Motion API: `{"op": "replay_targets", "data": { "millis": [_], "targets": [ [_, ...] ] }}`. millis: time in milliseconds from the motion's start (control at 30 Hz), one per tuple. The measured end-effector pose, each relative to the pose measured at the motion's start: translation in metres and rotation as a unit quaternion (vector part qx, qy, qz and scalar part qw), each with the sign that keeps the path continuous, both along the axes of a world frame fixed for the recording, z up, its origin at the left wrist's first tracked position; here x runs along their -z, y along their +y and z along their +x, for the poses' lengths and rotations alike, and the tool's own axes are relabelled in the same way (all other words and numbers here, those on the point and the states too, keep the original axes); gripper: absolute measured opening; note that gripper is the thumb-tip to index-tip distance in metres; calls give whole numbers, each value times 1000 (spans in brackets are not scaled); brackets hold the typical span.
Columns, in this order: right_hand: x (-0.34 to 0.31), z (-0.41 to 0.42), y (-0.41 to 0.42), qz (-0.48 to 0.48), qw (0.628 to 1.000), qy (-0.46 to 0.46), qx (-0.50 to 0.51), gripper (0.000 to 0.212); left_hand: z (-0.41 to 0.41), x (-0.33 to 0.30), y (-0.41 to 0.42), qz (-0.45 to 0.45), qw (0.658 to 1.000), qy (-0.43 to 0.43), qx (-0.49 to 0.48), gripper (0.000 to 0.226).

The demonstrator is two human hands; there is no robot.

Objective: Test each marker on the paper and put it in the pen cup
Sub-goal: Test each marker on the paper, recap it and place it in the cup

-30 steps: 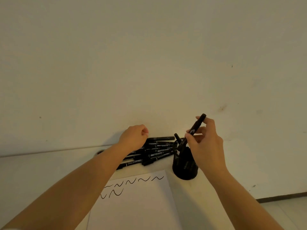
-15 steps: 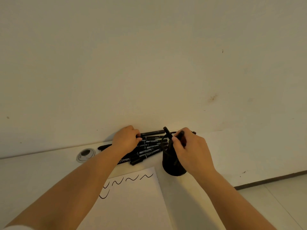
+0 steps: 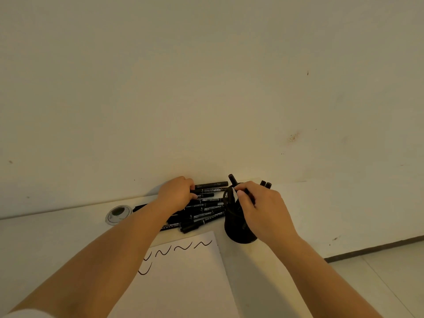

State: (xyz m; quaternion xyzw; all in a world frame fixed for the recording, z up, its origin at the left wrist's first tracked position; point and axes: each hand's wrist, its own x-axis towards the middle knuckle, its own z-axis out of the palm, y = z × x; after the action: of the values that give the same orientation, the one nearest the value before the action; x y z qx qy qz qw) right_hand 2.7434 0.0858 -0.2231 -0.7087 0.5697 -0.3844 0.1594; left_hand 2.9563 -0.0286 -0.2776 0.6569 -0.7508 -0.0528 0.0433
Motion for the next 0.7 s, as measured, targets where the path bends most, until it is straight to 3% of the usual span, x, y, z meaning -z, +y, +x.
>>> {"op": "replay_targets", "data": {
  "millis": [233, 400, 467, 533, 633, 700],
  "targets": [
    [-7, -3, 9, -57, 998, 26, 32, 21, 8, 1, 11, -62, 998, 28, 10, 28],
    [-17, 9, 34, -244, 969, 36, 37, 19, 18, -18, 37, -111, 989, 95, 2, 25],
    [-14, 18, 46, -265, 964, 14, -3, 21, 23, -27, 57, -114, 983, 142, -10, 22],
    [-8, 32, 58, -213, 976, -30, -43, 18, 27, -33, 82, -105, 972, 208, -14, 17],
    [5, 58, 70, -17, 989, -125, -81, 15, 32, -39, 125, -115, 949, 293, -12, 17],
    [12, 73, 73, 105, 972, -192, -86, 15, 34, -40, 153, -121, 935, 334, 1, 21]
  ]
}}
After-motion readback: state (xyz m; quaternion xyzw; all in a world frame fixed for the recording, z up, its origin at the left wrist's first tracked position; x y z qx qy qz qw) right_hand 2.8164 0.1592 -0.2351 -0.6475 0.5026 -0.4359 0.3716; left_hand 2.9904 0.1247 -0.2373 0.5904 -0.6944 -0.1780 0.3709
